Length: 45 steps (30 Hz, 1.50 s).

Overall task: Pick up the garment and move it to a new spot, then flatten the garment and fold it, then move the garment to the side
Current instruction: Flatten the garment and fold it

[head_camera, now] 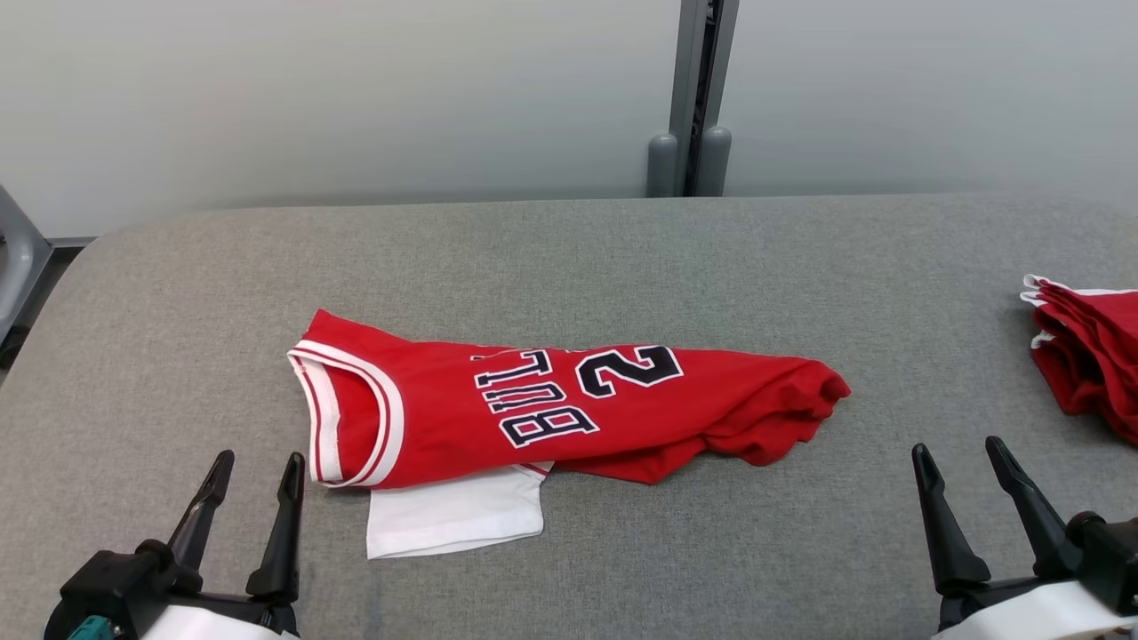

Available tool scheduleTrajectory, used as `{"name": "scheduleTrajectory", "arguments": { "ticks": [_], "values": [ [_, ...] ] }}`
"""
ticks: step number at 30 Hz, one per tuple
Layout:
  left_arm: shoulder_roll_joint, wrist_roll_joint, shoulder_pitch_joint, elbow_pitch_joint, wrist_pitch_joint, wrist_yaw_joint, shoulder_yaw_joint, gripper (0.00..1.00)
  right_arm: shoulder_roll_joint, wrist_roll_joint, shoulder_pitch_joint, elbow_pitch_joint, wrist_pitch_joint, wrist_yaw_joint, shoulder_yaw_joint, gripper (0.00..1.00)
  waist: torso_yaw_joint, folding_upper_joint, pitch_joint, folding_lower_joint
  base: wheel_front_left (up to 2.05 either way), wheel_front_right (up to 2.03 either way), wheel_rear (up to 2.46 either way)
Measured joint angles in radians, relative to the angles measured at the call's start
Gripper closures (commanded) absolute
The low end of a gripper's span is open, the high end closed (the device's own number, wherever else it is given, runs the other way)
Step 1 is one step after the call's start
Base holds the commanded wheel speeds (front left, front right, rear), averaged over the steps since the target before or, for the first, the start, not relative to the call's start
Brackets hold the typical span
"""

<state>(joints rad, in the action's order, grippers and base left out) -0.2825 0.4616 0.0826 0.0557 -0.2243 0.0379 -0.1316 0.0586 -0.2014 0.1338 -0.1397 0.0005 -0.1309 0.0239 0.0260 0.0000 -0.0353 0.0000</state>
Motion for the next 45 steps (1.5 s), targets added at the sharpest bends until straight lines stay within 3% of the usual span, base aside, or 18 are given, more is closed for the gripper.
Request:
{"name": "scheduleTrajectory", "arguments": {
  "ticks": [37, 45],
  "values": [
    [-0.028, -0.002, -0.009, -0.026, 0.024, -0.026, -0.016, 0.0, 0.007, 0.011, 0.012, -0.039, 0.024, 0.0, 0.022, 0.0, 0.014, 0.0, -0.039, 0.0, 0.0, 0.0, 0.0],
    [-0.018, -0.003, -0.102, -0.033, 0.008, -0.012, -0.036, 0.0, 0.077, 0.008, -0.083, 0.043, 0.044, 0.0, 0.004, 0.0, 0.042, 0.0, -0.128, 0.0, 0.0, 0.0, 0.0]
  ]
}}
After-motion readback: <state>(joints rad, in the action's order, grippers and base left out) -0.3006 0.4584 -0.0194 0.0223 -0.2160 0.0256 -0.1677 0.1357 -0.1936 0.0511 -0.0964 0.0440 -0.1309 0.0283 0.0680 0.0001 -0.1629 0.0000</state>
